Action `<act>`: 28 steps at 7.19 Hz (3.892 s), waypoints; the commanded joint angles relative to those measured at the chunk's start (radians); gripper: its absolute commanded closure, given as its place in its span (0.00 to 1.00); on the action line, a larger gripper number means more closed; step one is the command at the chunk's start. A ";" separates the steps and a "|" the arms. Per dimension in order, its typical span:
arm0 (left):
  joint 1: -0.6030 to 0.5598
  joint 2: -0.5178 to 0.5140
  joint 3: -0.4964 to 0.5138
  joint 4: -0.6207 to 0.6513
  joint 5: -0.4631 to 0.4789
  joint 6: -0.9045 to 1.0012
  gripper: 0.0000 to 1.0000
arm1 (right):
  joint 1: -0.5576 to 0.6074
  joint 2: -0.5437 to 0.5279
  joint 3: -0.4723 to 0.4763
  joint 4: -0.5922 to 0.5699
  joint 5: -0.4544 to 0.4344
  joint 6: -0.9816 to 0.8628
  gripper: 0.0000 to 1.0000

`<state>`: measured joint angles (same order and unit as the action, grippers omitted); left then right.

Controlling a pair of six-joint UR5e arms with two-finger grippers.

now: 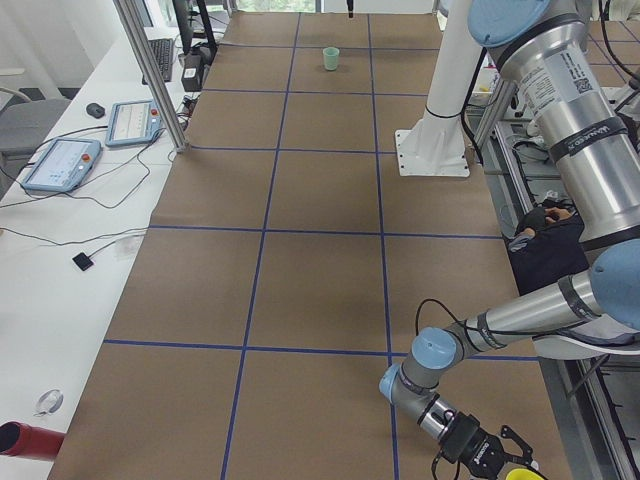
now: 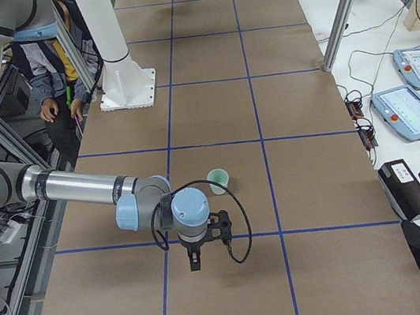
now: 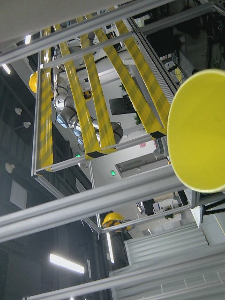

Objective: Transfer and stack yellow cup on green cup

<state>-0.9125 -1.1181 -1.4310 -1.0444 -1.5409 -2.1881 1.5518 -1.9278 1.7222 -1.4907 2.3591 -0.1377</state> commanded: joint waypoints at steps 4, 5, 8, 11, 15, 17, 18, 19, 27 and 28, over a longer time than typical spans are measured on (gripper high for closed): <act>-0.337 -0.034 0.007 -0.473 0.607 0.395 0.43 | 0.001 0.000 -0.010 0.111 0.017 0.003 0.00; -0.391 -0.034 0.024 -0.628 0.648 0.532 0.43 | 0.001 -0.002 -0.010 0.113 0.017 0.003 0.00; -0.564 -0.055 0.174 -1.288 0.685 1.100 0.43 | 0.001 0.000 -0.009 0.116 0.017 0.004 0.00; -0.612 -0.166 0.236 -1.535 0.607 1.268 0.43 | 0.001 0.001 -0.004 0.133 0.017 0.006 0.00; -0.617 -0.287 0.227 -1.801 0.454 1.373 0.43 | 0.001 0.000 -0.010 0.228 0.017 0.003 0.00; -0.618 -0.327 0.113 -1.843 0.366 1.380 0.41 | 0.001 0.001 -0.010 0.269 0.017 0.006 0.00; -0.617 -0.334 0.045 -1.841 0.290 1.425 0.51 | 0.001 0.001 -0.003 0.273 0.017 0.004 0.00; -0.617 -0.374 -0.013 -1.841 0.218 1.476 0.57 | 0.001 0.012 0.003 0.274 0.017 0.006 0.00; -0.125 -0.664 -0.302 -1.847 -0.134 1.604 0.71 | 0.001 0.180 0.014 0.403 0.146 0.096 0.00; -0.036 -0.666 -0.328 -1.867 -0.136 1.661 0.81 | -0.004 0.196 0.029 0.412 0.164 0.163 0.01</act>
<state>-1.0648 -1.7663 -1.7199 -2.8951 -1.6716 -0.6078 1.5514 -1.7628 1.7389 -1.0868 2.4899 -0.0464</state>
